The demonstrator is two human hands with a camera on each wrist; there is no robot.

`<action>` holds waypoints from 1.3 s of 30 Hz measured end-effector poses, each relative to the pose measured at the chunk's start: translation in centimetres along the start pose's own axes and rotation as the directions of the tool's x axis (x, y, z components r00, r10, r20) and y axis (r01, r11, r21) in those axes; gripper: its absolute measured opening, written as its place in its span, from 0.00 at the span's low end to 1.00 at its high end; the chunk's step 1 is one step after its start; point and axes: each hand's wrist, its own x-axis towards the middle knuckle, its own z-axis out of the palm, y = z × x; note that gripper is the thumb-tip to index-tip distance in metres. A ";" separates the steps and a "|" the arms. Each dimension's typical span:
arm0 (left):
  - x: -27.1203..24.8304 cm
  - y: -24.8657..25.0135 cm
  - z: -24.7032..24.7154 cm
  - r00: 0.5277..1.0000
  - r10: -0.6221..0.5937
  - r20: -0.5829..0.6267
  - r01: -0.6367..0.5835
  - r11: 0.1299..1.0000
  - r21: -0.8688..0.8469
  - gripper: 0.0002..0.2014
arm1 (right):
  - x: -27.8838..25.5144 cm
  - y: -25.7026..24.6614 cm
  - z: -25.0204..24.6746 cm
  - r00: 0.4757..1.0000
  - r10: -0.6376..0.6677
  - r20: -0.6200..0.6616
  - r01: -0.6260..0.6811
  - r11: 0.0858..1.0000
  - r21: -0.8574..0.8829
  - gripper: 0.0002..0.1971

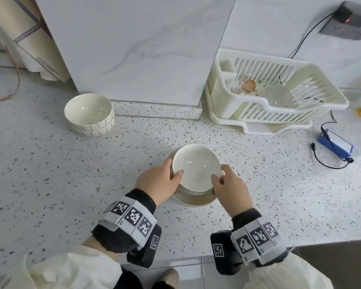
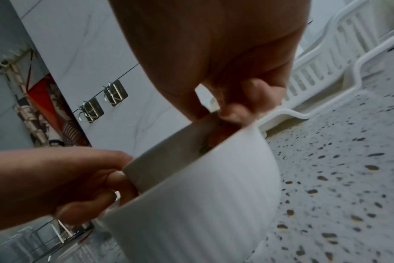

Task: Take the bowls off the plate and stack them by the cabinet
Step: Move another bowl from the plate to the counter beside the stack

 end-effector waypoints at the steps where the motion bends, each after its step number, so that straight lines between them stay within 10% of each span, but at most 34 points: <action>1: 0.1 0.2 0.1 1.000 -0.014 0.004 0.014 1.000 -0.004 0.20 | 0.1 0.0 0.1 1.000 -0.005 -0.016 0.005 1.000 0.000 0.18; 14: -0.2 -0.8 -3.3 0.965 0.044 -0.258 -0.136 0.928 -0.348 0.22 | 0.0 -5.2 -2.1 0.949 -0.178 -0.261 0.205 0.976 0.079 0.17; 20: 1.0 -4.6 -7.2 0.927 0.044 -0.373 -0.204 0.892 -0.403 0.19 | 2.0 -11.0 0.6 0.983 -0.081 -0.164 0.123 0.957 0.263 0.20; 32: 4.9 -12.6 -8.8 0.992 0.009 0.124 0.061 0.834 -0.549 0.33 | 6.5 -15.8 9.2 0.989 0.135 0.061 -0.147 0.948 0.282 0.20; 39: 7.2 -13.6 -8.7 0.993 0.006 0.114 0.066 0.787 -0.614 0.37 | 8.4 -16.5 10.0 0.979 0.195 0.064 -0.206 0.930 0.305 0.20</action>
